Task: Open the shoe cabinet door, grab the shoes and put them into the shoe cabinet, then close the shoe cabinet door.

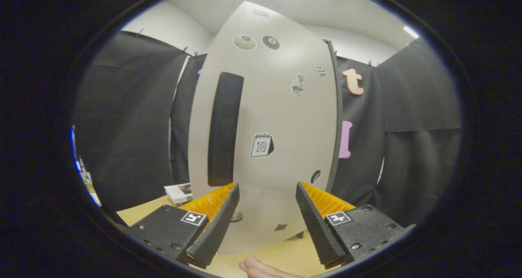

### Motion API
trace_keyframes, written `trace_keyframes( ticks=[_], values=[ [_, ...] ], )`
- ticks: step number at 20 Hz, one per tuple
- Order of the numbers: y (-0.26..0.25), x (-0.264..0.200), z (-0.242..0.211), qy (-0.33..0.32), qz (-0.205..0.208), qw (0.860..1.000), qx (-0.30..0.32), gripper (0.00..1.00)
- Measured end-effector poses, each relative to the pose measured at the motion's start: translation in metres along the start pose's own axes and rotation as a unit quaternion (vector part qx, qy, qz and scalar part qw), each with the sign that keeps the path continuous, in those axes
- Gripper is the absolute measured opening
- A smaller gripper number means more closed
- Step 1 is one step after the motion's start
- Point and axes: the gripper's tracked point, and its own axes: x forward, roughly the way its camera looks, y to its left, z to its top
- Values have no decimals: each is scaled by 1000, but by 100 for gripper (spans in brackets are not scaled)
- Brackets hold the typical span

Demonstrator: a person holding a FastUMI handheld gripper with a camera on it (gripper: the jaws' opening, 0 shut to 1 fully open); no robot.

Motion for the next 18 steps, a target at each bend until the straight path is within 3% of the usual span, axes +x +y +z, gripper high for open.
trace_keyframes(
  ticks=[6, 11, 18],
  values=[
    [33, -42, -31, -29, 43, 999, -9, 95],
    [26, -85, -33, -83, 32, 996, -16, 95],
    [-7, -109, -51, -73, -5, 997, -2, 97]
  ],
)
